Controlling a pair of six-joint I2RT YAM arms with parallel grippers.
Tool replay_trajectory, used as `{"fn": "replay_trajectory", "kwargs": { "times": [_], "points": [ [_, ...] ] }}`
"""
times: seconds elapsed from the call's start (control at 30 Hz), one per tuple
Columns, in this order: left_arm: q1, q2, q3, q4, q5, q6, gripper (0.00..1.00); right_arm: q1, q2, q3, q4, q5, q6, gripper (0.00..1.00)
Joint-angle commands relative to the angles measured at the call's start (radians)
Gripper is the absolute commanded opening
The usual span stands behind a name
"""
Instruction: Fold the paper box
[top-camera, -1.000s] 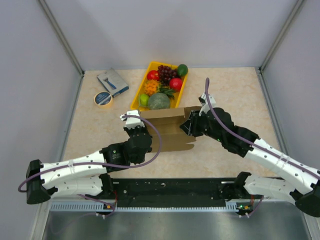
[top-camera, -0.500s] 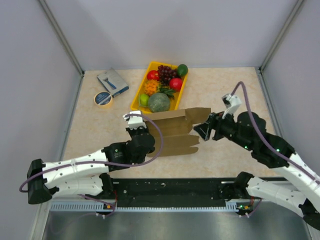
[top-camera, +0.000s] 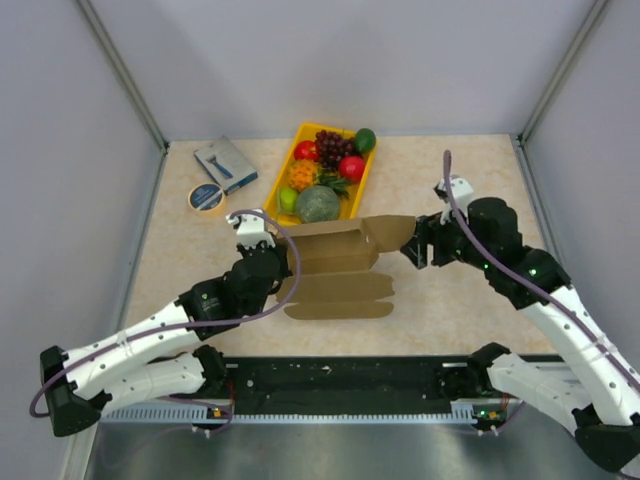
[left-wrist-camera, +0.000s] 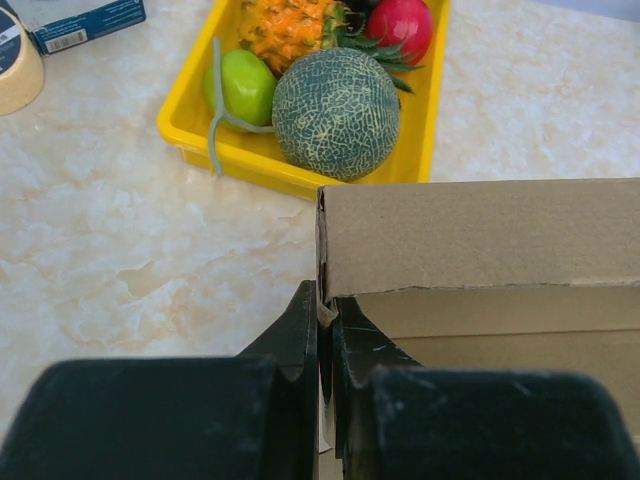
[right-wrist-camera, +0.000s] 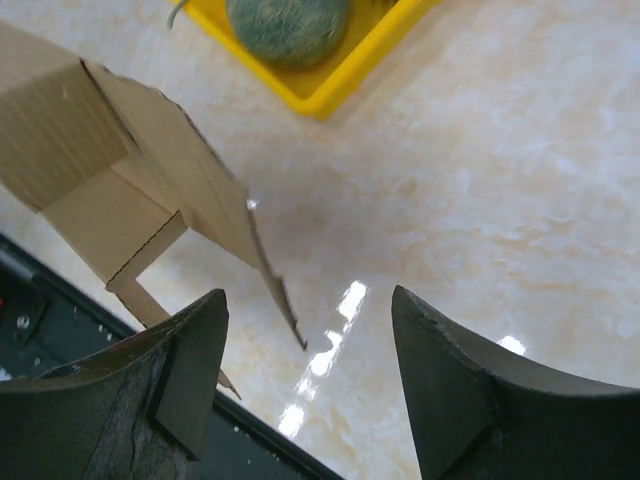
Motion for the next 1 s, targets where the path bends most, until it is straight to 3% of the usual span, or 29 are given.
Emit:
{"fn": "replay_trajectory", "kwargs": {
  "times": [0.0,0.07,0.13,0.17,0.27,0.3,0.37,0.4,0.7,0.9,0.97],
  "points": [
    [0.021,-0.033,0.013,0.019,0.084,0.040,0.00,-0.004,0.035,-0.033,0.164,-0.188,-0.071,0.65],
    [0.024,-0.025,0.013,0.022,0.091,0.044,0.00,-0.003,0.046,-0.043,0.241,-0.205,-0.081,0.58],
    [0.030,-0.016,0.021,0.013,0.082,0.040,0.00,0.029,0.061,-0.021,0.249,-0.196,-0.070,0.44],
    [0.032,-0.001,0.033,-0.012,0.071,0.023,0.00,0.058,0.061,-0.018,0.249,-0.166,-0.067,0.31],
    [0.033,0.054,0.065,-0.021,0.049,0.035,0.00,0.233,0.054,-0.026,0.225,0.046,-0.047,0.28],
    [0.035,0.076,0.079,-0.038,0.037,0.031,0.00,0.268,0.054,-0.030,0.222,0.171,-0.029,0.23],
    [0.035,0.138,0.120,-0.065,0.005,0.011,0.00,0.325,0.055,-0.052,0.208,0.242,0.069,0.04],
    [0.036,0.158,0.133,-0.091,-0.004,0.002,0.00,0.338,0.057,-0.062,0.203,0.287,0.095,0.00],
    [0.035,0.314,0.190,-0.113,0.026,-0.038,0.00,0.474,0.138,-0.125,0.203,0.457,0.307,0.02],
    [0.035,0.410,0.223,-0.128,0.075,-0.026,0.00,0.477,0.137,-0.184,0.248,0.399,0.308,0.21],
    [0.035,0.432,0.229,-0.141,0.091,-0.032,0.00,0.479,0.109,-0.213,0.290,0.378,0.271,0.34]
  ]
}}
